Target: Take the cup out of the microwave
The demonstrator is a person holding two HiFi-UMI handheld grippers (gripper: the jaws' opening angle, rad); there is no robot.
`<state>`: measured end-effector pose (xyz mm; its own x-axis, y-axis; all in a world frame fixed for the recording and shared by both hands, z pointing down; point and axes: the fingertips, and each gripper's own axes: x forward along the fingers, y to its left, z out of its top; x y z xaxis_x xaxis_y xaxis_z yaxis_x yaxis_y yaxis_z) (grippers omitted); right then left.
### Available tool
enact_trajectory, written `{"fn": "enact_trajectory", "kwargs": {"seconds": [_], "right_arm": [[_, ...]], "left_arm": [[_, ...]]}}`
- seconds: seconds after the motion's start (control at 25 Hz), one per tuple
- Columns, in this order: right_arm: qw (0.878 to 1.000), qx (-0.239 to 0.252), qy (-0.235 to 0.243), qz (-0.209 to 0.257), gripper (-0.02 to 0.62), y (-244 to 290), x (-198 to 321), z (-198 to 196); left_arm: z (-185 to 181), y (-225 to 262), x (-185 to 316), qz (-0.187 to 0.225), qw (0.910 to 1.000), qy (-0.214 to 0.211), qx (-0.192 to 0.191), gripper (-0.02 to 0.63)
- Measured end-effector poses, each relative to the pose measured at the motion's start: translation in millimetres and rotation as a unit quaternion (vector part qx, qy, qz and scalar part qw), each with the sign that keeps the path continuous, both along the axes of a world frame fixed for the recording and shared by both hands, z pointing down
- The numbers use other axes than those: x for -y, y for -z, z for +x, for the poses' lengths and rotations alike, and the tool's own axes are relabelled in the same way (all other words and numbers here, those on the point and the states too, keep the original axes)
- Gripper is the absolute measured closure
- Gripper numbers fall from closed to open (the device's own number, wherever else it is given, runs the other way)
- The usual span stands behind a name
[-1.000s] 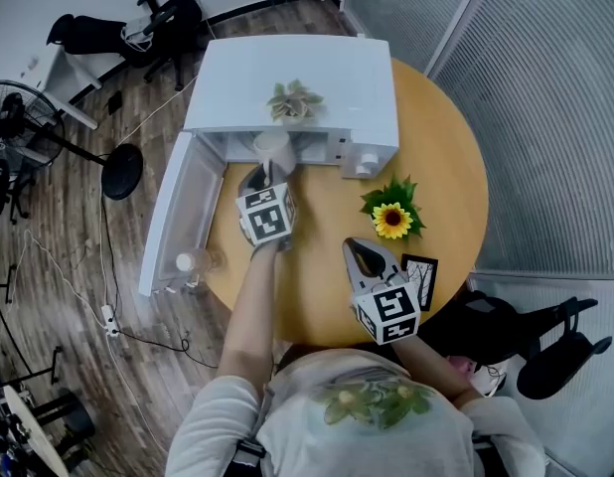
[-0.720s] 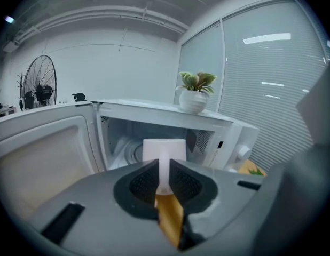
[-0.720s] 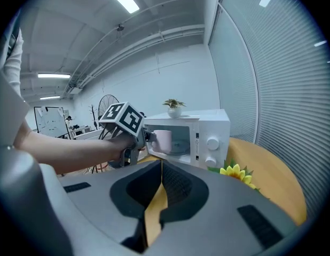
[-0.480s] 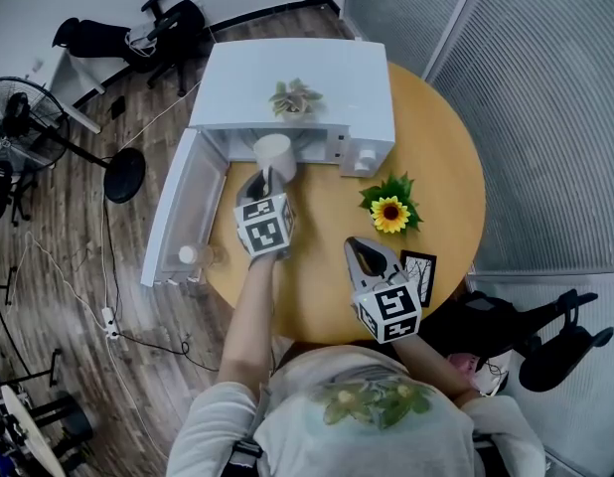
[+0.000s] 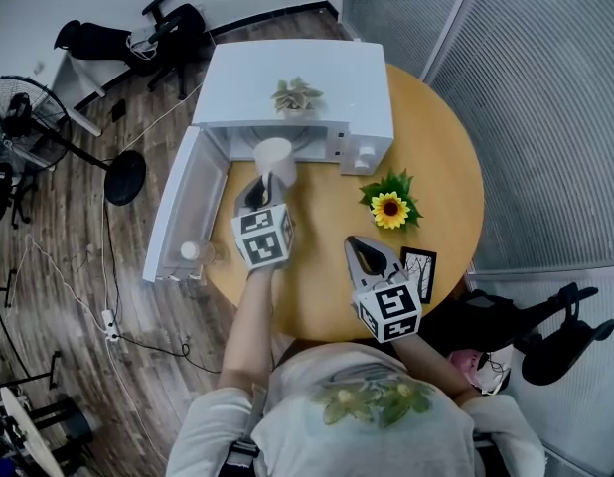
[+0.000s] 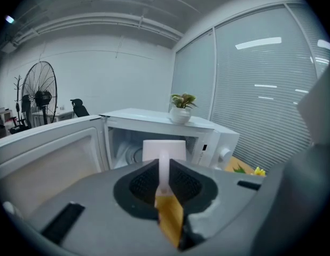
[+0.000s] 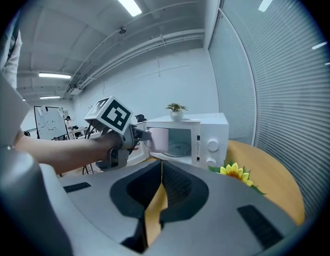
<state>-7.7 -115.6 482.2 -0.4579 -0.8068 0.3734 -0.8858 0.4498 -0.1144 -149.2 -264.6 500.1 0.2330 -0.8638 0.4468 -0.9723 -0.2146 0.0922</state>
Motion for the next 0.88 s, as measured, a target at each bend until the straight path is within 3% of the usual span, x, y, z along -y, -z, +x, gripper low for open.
{"fn": "enact_trajectory", "kwargs": {"seconds": [0.88], "right_arm": [[0.999, 0.002, 0.054, 0.005, 0.577, 9.5, -27.1, -9.9]], "left_arm": [[8.4, 36.2, -82.8, 0.042, 0.9987, -0.018, -0.024, 0.557]]}}
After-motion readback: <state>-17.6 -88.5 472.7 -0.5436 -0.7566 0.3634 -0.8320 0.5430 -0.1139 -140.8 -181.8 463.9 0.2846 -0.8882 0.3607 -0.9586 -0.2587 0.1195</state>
